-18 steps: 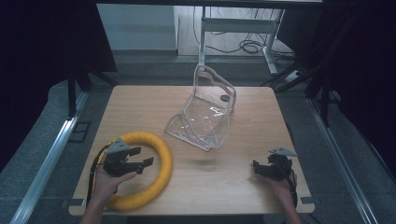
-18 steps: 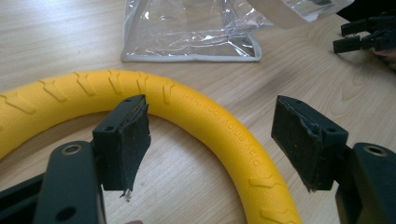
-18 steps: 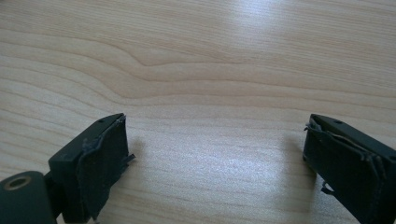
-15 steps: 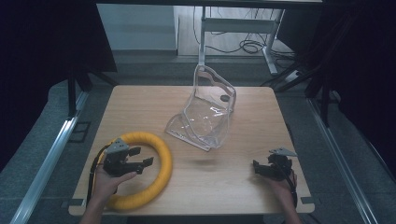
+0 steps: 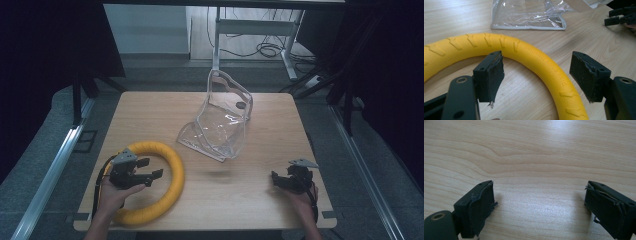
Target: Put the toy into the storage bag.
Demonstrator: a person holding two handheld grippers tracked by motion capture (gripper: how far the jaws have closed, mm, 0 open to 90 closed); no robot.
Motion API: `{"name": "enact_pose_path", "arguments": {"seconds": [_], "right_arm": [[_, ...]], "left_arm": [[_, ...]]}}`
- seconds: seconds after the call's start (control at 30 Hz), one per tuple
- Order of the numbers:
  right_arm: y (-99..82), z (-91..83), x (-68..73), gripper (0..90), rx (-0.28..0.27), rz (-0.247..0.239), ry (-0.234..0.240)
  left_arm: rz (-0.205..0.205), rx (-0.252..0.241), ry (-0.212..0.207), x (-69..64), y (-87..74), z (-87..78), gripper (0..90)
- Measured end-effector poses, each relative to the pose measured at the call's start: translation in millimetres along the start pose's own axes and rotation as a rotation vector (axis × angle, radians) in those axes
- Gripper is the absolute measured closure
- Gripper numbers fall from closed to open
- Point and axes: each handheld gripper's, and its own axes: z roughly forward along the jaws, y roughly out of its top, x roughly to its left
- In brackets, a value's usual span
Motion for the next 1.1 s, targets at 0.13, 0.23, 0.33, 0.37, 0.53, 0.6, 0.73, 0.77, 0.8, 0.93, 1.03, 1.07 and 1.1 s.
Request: {"name": "enact_pose_path", "arguments": {"seconds": [0.13, 0.23, 0.33, 0.37, 0.53, 0.6, 0.73, 0.77, 0.8, 0.93, 1.03, 1.07, 1.1], "right_arm": [[0.1, 0.0, 0.0, 9.2, 0.0, 0.0, 0.0], [0.3, 0.0, -0.2, 9.2, 0.002, -0.001, 0.001], [0.3, 0.1, -0.4, 9.2, 0.001, -0.001, 0.003], [0.3, 0.1, -0.4, 9.2, 0.001, -0.001, 0.003], [0.2, 0.1, -0.4, 9.2, 0.001, -0.001, 0.004], [0.2, 0.1, -0.6, 9.2, 0.001, -0.003, 0.004], [0.2, 0.1, -0.6, 9.3, 0.001, -0.003, 0.004], [0.2, 0.1, -0.6, 9.3, 0.001, -0.003, 0.004], [0.2, 0.1, -0.5, 9.2, 0.001, -0.002, 0.005], [0.2, 0.1, -0.5, 9.2, 0.001, -0.002, 0.005], [0.2, 0.1, -0.5, 9.3, 0.001, -0.002, 0.004], [0.2, 0.1, -0.6, 9.3, 0.001, -0.003, 0.004], [0.2, 0.0, -0.6, 9.4, 0.001, -0.002, 0.004]], "left_arm": [[0.011, 0.0, 0.002, -0.2, 4.0, -1.9, 28.2], [0.011, -0.013, -0.015, -1.8, 9.3, -6.1, 28.9], [0.036, 0.0, -0.05, -7.3, 17.5, -18.4, 29.2], [0.045, 0.009, -0.053, -8.2, 19.3, -21.7, 29.5], [0.067, 0.074, -0.078, -9.8, 18.6, -29.8, 30.5], [0.072, 0.083, -0.073, -9.3, 16.0, -30.6, 31.1], [0.088, 0.11, -0.09, -8.2, 9.8, -32.6, 31.8], [0.1, 0.119, -0.095, -8.5, 7.9, -33.2, 31.8], [0.1, 0.119, -0.095, -8.5, 7.9, -33.2, 31.8], [0.149, 0.175, -0.14, -14.1, -1.7, -35.9, 31.5], [0.19, 0.228, -0.153, -19.1, -7.6, -37.2, 31.5], [0.213, 0.266, -0.157, -22.6, -11.7, -37.5, 31.4], [0.222, 0.281, -0.162, -24.1, -13.5, -37.4, 31.5]]}}
